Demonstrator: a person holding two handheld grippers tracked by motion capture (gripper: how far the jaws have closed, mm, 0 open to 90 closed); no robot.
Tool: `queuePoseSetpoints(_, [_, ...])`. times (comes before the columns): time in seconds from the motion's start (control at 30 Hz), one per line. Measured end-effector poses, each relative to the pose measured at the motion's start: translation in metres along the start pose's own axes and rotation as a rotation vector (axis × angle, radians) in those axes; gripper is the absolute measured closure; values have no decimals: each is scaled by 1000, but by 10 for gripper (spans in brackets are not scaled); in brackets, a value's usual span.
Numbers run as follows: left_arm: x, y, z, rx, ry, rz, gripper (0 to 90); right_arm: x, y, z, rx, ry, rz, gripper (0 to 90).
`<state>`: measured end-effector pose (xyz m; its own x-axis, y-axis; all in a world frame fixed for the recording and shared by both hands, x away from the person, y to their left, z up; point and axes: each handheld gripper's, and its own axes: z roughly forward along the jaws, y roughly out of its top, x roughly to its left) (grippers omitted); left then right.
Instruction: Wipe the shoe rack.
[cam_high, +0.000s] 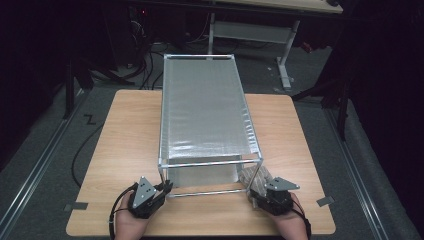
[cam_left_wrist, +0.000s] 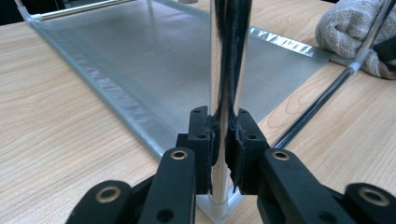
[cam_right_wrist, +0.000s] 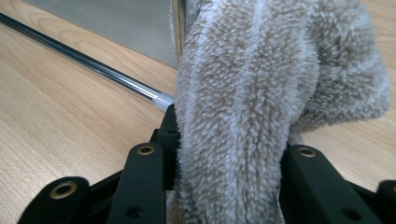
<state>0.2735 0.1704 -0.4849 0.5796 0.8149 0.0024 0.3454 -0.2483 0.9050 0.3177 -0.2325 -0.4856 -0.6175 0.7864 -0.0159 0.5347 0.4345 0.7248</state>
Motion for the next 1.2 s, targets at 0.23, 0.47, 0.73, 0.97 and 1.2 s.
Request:
queuePoseSetpoints(0.23, [0, 0, 0, 3, 2, 1, 799, 4, 5, -6, -18, -34, -15, 626])
queuePoseSetpoints(0.47, [0, 0, 0, 1, -1, 0, 800, 8, 20, -30, -134, -65, 0, 623])
queuePoseSetpoints(0.73, [-1, -1, -2, 4, -1, 3, 800, 17, 41, -71, -330, -124, 5, 622])
queuePoseSetpoints(0.97, [-1, -1, -2, 6, -1, 1, 800, 21, 36, -65, -295, -150, -31, 623])
queuePoseSetpoints(1.2, [-1, -1, -3, 7, -2, -2, 801, 23, 19, -41, -143, -164, -70, 623])
